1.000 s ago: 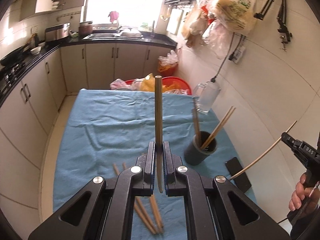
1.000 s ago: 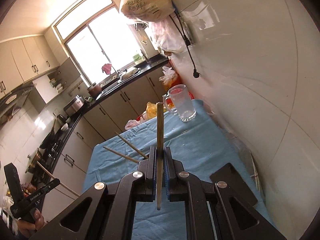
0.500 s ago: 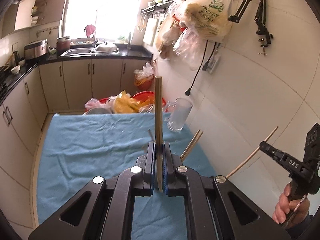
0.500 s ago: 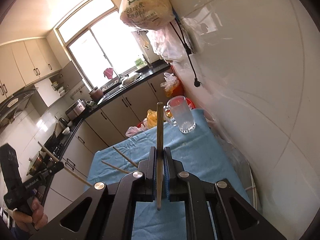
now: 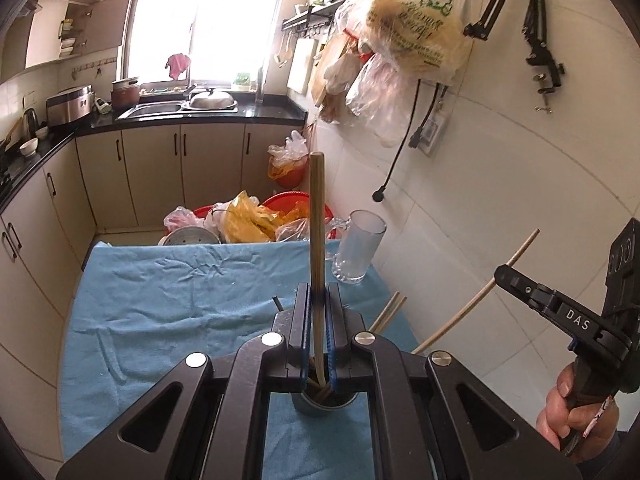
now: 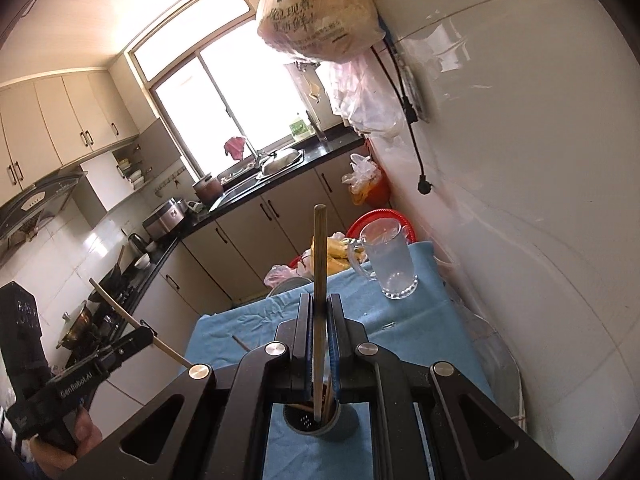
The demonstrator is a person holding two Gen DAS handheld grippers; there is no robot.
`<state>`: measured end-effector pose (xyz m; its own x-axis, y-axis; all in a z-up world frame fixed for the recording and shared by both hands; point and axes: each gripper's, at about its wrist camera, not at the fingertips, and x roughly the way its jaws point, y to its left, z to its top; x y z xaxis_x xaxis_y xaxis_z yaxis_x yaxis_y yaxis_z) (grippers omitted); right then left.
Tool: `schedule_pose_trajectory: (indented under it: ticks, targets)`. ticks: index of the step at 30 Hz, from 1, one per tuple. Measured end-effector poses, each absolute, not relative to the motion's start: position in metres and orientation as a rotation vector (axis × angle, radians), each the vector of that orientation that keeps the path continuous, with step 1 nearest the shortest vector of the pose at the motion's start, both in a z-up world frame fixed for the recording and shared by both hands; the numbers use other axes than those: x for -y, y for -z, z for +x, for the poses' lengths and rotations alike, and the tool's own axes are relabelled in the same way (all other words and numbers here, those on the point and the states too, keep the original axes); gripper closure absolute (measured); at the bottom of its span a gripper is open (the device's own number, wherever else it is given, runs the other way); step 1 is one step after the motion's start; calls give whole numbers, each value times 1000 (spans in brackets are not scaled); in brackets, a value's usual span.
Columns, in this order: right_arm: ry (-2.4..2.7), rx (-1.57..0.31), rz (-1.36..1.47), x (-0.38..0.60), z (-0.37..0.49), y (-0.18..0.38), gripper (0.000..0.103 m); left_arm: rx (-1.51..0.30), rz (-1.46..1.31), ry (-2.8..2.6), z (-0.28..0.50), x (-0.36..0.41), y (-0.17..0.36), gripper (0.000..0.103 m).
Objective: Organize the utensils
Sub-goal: 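Lower both chopsticks into the black cup and open both grippers, then move both open grippers back over the remaining chopsticks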
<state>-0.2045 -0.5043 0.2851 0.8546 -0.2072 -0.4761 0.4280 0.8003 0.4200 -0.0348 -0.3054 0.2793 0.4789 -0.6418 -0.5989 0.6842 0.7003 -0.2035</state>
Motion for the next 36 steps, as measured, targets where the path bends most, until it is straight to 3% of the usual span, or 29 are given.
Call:
schedule_pose_trajectory:
  ticks: [11,25,29,30,33,36]
  targets:
    - [345,-546,566,513,-161,-228,96,-822,102,756,-19,328,-213,97]
    - [316,-648,617,513,-138,-182,95,-859,141,733,-11,337,-188,95]
    - [317,-628,615,512,-143,-190,92,-845,118,727,-12,333,-196,74]
    - [317,-622,616,513,-144,-192,89,-829,112,725,-13,330,-201,73]
    - [346,-593,603,512,-154,-203,73,-805,102,724,-16,324,-214,64]
    - [406,-568,564,508,-166,-216,51,-763,69,692,-19,307,-229,43]
